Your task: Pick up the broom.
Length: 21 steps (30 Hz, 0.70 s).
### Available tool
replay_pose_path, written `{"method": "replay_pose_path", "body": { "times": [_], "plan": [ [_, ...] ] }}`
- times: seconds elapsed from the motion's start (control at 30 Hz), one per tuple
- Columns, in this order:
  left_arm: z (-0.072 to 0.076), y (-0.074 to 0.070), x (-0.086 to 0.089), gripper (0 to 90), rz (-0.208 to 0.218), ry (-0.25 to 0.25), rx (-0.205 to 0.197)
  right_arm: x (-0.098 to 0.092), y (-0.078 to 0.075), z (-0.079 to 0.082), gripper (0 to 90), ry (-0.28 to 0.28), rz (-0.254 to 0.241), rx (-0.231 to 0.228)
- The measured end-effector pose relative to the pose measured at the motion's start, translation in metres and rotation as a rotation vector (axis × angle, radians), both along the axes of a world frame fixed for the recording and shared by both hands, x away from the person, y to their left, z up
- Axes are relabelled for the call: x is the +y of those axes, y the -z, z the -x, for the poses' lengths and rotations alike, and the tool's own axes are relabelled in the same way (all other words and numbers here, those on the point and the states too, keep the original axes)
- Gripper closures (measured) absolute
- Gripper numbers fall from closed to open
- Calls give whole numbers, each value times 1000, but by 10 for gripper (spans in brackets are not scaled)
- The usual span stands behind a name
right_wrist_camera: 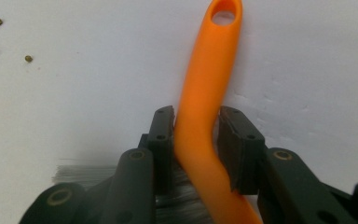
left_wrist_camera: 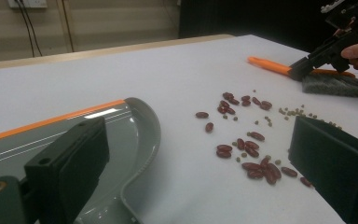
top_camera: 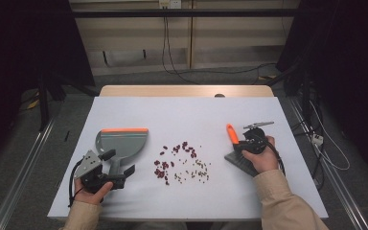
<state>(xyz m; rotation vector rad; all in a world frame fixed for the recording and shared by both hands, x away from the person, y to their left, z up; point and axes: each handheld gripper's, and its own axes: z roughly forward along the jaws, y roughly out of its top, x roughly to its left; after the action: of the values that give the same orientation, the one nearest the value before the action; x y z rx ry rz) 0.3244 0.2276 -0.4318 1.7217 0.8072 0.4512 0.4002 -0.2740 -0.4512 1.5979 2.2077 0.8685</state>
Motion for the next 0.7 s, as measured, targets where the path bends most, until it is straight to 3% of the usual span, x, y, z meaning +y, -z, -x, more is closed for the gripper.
{"method": "replay_pose_path", "body": {
  "times": [0.47, 0.7],
  "plan": [
    [-3, 0, -3, 51, 1, 0, 4, -3, 0, -4, 674, -23, -19, 27],
    [-1, -2, -3, 51, 4, -4, -3, -2, 1, -3, 675, -16, -17, 17]
  ]
}}
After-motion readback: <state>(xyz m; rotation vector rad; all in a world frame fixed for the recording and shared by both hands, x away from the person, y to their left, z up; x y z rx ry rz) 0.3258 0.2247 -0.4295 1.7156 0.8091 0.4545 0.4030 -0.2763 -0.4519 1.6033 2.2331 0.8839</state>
